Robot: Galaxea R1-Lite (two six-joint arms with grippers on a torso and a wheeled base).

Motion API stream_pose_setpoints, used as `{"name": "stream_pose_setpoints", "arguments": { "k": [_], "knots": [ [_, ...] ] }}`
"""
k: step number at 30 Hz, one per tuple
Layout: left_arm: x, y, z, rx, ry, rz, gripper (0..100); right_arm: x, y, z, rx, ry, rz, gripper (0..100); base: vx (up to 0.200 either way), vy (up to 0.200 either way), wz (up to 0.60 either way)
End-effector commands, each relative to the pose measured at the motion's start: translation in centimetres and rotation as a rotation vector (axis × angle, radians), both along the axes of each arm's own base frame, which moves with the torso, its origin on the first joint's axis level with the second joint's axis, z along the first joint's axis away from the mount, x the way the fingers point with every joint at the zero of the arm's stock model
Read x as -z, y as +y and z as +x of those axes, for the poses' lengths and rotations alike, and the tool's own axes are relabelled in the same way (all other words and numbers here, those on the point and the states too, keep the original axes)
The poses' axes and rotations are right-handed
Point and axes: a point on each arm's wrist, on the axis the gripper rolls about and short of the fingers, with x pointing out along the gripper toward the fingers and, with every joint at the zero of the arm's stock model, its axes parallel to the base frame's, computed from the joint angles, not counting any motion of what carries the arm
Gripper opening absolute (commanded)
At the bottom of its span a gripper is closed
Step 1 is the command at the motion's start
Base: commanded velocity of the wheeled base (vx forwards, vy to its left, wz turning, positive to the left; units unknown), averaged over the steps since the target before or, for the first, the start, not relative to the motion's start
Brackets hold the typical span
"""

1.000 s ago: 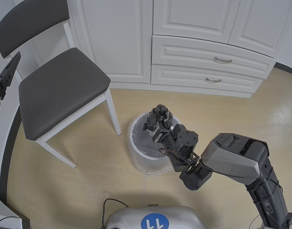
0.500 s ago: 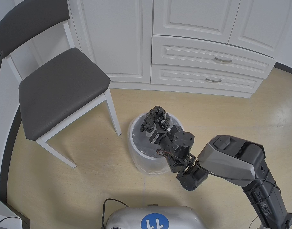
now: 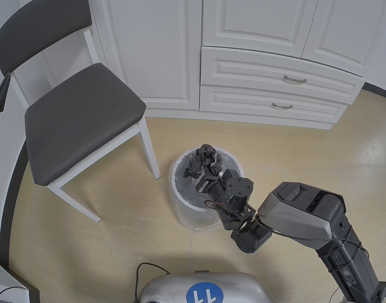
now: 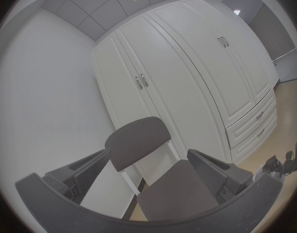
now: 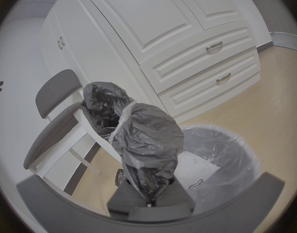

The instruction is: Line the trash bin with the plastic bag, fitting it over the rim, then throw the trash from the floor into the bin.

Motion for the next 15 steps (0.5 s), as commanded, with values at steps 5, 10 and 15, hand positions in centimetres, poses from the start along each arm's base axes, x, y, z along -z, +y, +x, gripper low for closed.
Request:
{"name": "stream_pose_setpoints", "arguments": {
  "k": [5,10,15],
  "knots": [
    [1.3,0.9,4.6,0.000,0.106,-0.022,100,2.0,0.5,0.7,-0.003,0.037,-0.006,0,0.000,0.000,0.00],
    [2.5,1.1,6.3,-0.002,0.154,-0.023,100,2.4,0.4,1.3,0.006,0.044,-0.008,0,0.000,0.000,0.00],
    [2.9,1.2,6.8,-0.007,0.156,-0.019,100,3.1,0.6,1.8,0.003,0.043,-0.010,0,0.000,0.000,0.00]
  ]
}}
